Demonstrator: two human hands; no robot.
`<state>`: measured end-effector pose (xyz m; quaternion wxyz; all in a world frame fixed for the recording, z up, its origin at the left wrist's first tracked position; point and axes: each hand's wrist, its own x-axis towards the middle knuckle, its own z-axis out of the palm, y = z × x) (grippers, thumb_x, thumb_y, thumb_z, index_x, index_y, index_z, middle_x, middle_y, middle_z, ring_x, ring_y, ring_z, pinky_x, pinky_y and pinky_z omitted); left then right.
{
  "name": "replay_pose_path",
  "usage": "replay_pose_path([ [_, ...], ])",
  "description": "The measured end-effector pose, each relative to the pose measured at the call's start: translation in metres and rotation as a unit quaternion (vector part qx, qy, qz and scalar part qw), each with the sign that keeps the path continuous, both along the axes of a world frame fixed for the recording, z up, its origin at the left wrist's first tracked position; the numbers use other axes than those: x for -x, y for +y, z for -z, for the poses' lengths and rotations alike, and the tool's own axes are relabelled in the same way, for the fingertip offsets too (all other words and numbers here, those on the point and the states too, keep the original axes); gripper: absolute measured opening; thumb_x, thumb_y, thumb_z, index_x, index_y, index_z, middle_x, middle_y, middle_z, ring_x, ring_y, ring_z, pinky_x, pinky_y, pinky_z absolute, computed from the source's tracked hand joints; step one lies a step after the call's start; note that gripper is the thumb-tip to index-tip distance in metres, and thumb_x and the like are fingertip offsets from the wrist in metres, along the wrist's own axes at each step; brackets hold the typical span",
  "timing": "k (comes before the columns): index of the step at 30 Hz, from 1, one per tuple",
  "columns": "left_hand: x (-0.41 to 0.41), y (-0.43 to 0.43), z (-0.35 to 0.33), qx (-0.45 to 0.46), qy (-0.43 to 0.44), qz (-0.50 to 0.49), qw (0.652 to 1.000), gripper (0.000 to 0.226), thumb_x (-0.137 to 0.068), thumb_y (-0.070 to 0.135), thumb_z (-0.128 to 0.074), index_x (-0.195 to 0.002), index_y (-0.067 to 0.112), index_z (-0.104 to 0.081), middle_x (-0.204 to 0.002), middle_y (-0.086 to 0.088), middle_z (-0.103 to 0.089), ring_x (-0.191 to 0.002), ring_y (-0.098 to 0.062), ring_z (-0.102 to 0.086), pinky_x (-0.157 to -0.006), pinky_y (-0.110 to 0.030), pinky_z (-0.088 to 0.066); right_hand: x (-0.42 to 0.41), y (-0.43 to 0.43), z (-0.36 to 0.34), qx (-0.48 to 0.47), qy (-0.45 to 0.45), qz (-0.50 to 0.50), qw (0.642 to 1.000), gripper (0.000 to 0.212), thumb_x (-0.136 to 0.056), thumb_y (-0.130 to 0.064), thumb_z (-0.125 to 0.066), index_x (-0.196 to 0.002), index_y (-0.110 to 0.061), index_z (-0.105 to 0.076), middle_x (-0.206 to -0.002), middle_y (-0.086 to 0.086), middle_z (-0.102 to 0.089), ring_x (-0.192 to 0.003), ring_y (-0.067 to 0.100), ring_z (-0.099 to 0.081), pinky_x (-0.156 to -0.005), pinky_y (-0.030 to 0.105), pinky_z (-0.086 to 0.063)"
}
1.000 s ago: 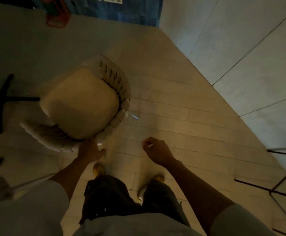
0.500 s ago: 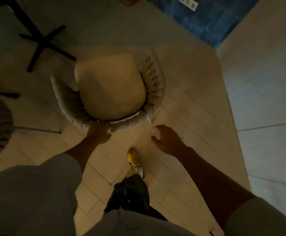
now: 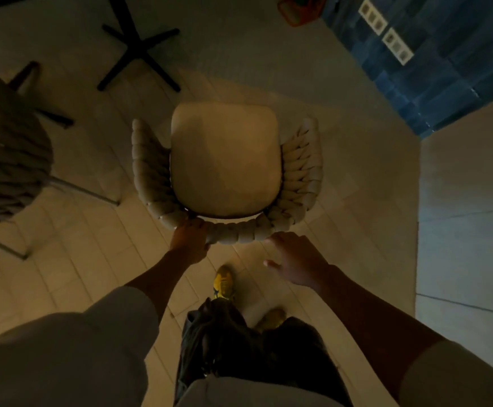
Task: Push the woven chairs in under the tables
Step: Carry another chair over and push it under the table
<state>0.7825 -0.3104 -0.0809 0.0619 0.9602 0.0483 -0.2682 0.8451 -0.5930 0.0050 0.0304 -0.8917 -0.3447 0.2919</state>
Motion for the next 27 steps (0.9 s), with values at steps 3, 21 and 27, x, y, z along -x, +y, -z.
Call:
replay_pose_path([
  [3,0.002,0.004,0.009,0.004,-0.008,0.011,1.0,0.068,-0.09,0.053,-0.066,-0.147,0.019,-0.051,-0.141,-0.002,-0.058,-0.129,-0.026,-0.055,-0.114,-0.038,-0.041,-0.021,-0.006,0.013,0.01,-0.023,-0.051,0.998,0.066,-0.096,-0.057,-0.059,-0.147,-0.016,-0.048,-0.147,0.006,-0.053,-0.133,0.027,-0.051,-0.102,0.044,-0.045],
  [21,-0.039,0.057,0.033,-0.053,0.163,0.092,0.981,0.072,-0.069,0.084,-0.06,-0.127,0.04,-0.06,-0.114,0.014,-0.065,-0.103,-0.012,-0.061,-0.095,-0.034,-0.053,-0.112,-0.023,0.127,-0.083,-0.141,-0.223,0.961,0.067,-0.091,-0.082,-0.047,-0.103,-0.019,-0.068,-0.086,0.003,-0.068,-0.08,0.023,-0.064,-0.079,0.038,-0.05],
  [27,-0.034,0.06,0.041,-0.031,0.106,0.09,0.99,0.073,-0.064,0.094,-0.035,-0.113,0.046,-0.06,-0.095,0.019,-0.066,-0.087,-0.008,-0.063,-0.085,-0.035,-0.057,-0.13,-0.022,0.152,-0.094,-0.11,-0.261,0.954,0.052,-0.083,-0.075,-0.059,-0.098,-0.025,-0.065,-0.083,-0.002,-0.068,-0.08,0.023,-0.066,-0.071,0.034,-0.049],
])
